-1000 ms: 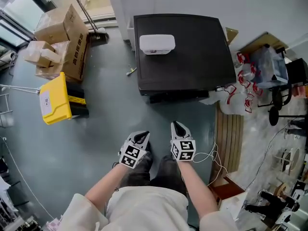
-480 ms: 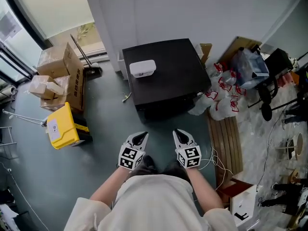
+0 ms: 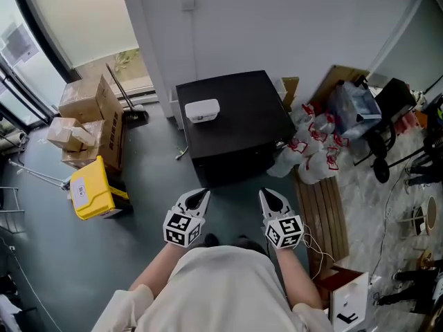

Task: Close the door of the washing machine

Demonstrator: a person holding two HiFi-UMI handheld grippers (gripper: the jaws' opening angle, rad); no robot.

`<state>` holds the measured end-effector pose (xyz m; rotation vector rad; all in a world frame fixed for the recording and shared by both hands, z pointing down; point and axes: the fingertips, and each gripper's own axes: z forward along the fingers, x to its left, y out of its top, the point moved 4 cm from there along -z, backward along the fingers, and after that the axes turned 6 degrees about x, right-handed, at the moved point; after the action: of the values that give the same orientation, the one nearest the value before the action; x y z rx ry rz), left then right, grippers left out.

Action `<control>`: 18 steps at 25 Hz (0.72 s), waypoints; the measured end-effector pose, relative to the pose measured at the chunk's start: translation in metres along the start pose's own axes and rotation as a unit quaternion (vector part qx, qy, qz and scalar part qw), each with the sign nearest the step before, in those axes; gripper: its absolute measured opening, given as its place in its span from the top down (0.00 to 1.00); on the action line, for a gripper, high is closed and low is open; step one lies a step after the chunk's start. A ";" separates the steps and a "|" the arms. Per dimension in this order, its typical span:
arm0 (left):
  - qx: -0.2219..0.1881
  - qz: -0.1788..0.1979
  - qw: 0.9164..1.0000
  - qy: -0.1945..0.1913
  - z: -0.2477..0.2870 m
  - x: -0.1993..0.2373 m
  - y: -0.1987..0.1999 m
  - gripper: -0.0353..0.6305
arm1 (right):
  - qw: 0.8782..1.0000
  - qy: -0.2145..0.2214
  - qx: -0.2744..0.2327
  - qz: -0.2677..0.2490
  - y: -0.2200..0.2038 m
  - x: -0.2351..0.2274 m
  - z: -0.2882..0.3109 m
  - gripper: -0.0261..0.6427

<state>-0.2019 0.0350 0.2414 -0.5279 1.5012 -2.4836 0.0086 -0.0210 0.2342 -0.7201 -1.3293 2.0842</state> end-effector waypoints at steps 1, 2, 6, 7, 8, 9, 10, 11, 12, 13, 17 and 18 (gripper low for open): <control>-0.006 -0.002 1.000 0.005 -0.001 -0.002 0.005 0.93 | 1.000 0.002 -0.004 -0.002 0.005 -0.003 -0.005 0.91; -0.011 -0.003 1.000 0.011 -0.001 -0.005 0.009 0.93 | 1.000 0.004 -0.008 -0.004 0.009 -0.006 -0.009 0.91; -0.023 -0.002 1.000 0.021 -0.007 -0.016 0.026 0.93 | 1.000 0.017 -0.022 -0.009 0.029 -0.015 -0.025 0.92; -0.026 0.000 0.999 0.021 -0.010 -0.021 0.030 0.93 | 0.999 0.020 -0.025 -0.011 0.033 -0.016 -0.030 0.92; -0.031 0.003 0.999 0.021 -0.013 -0.024 0.033 0.93 | 0.999 0.022 -0.028 -0.013 0.036 -0.018 -0.035 0.92; -0.036 0.005 0.999 0.022 -0.016 -0.027 0.037 0.93 | 0.999 0.024 -0.031 -0.016 0.039 -0.020 -0.039 0.92; -0.042 0.007 0.999 0.025 -0.019 -0.028 0.041 0.94 | 0.999 0.025 -0.034 -0.019 0.042 -0.022 -0.042 0.92; -0.047 0.009 0.998 0.028 -0.020 -0.029 0.045 0.94 | 0.999 0.026 -0.036 -0.023 0.044 -0.024 -0.045 0.92; -0.052 0.010 0.998 0.030 -0.021 -0.030 0.050 0.94 | 0.999 0.027 -0.037 -0.026 0.046 -0.027 -0.047 0.92; -0.055 0.011 0.998 0.031 -0.022 -0.031 0.054 0.94 | 0.998 0.028 -0.039 -0.028 0.048 -0.030 -0.049 0.92; -0.062 0.023 0.997 0.034 -0.021 -0.035 0.069 0.94 | 0.998 0.029 -0.045 -0.029 0.058 -0.041 -0.052 0.92; -0.063 0.025 0.997 0.036 -0.020 -0.035 0.071 0.94 | 0.998 0.029 -0.046 -0.030 0.060 -0.042 -0.052 0.92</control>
<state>-0.1791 0.0303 0.1631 -0.4203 1.6844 -2.4055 0.0640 -0.0394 0.1661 -0.7631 -1.4048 1.9514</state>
